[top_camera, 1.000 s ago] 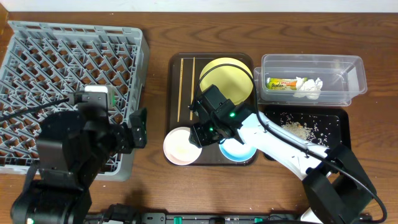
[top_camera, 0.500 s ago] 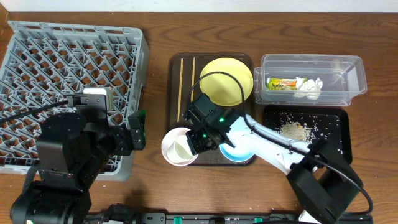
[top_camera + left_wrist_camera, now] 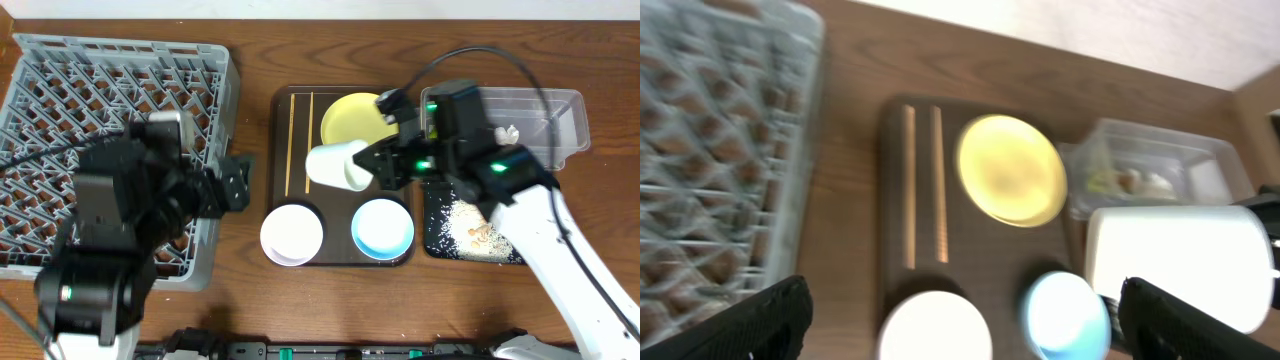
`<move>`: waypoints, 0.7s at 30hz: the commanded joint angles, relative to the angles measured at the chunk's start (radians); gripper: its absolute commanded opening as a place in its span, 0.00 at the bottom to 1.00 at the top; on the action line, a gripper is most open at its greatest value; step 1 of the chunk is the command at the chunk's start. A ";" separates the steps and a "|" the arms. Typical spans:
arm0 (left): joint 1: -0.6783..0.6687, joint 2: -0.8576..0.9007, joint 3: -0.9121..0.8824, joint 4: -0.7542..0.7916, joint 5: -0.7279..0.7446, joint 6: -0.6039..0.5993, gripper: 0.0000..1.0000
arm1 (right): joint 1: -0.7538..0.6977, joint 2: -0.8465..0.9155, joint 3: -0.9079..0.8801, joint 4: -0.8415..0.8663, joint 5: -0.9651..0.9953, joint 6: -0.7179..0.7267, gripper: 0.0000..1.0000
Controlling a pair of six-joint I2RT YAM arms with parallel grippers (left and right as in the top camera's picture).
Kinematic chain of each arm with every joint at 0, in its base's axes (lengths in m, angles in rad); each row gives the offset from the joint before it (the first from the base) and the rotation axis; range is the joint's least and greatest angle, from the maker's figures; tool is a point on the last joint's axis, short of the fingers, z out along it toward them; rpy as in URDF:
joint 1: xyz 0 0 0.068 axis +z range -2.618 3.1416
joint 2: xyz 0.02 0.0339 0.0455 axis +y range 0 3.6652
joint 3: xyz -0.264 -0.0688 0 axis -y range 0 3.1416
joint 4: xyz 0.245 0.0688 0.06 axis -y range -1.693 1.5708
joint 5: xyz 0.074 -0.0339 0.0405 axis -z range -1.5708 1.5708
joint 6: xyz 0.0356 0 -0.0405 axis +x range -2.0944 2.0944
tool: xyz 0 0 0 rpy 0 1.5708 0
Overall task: Sort waste into correct bins and load items into the dishwasher
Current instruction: 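Lift the bowl and carry it left toward the left gripper, then grasp the bowl with the left gripper and release it from the right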
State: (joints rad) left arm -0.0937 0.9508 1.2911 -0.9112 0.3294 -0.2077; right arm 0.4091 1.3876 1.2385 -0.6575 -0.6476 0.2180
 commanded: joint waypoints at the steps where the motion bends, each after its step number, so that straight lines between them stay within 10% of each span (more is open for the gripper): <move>1: 0.097 0.081 0.016 0.039 0.455 -0.009 0.98 | -0.098 -0.065 0.008 0.011 -0.175 -0.116 0.01; 9: 0.205 0.298 0.016 0.099 1.227 0.084 0.98 | -0.151 -0.084 0.008 0.163 -0.547 -0.115 0.01; 21: 0.100 0.312 0.014 0.084 1.244 0.072 0.95 | -0.018 -0.056 0.008 0.304 -0.455 -0.077 0.01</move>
State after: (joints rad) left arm 0.0334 1.2896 1.2915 -0.8284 1.5158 -0.1551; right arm 0.3614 1.3170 1.2385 -0.3580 -1.1255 0.1295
